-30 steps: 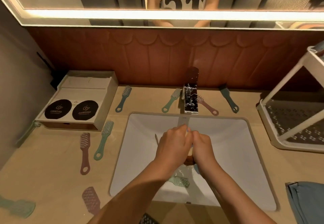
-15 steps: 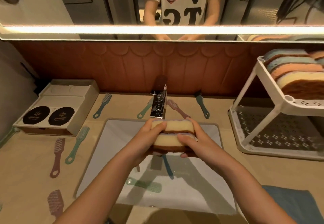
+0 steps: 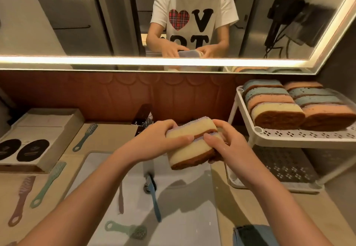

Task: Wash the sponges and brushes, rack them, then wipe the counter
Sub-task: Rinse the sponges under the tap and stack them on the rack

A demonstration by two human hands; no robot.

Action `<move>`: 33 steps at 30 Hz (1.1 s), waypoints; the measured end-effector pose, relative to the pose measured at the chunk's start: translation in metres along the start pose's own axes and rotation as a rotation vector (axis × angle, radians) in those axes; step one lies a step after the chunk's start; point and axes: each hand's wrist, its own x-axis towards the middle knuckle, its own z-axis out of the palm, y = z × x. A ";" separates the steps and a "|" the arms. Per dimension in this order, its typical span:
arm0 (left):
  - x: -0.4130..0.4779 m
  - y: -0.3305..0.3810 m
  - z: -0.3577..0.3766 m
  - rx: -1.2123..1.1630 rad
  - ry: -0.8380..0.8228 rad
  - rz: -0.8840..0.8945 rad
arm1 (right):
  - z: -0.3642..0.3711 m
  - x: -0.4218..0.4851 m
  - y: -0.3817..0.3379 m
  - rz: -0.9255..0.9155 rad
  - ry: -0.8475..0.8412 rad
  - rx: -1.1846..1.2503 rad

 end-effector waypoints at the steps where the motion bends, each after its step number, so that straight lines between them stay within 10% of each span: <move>1: 0.006 0.010 0.000 0.030 0.018 0.030 | -0.007 0.001 -0.005 -0.019 0.016 -0.001; 13: 0.045 0.079 0.014 0.009 0.115 0.341 | -0.075 -0.006 -0.033 -0.178 0.147 -0.019; 33: 0.092 0.145 0.108 0.143 0.220 0.589 | -0.209 -0.024 -0.004 -0.200 0.858 0.041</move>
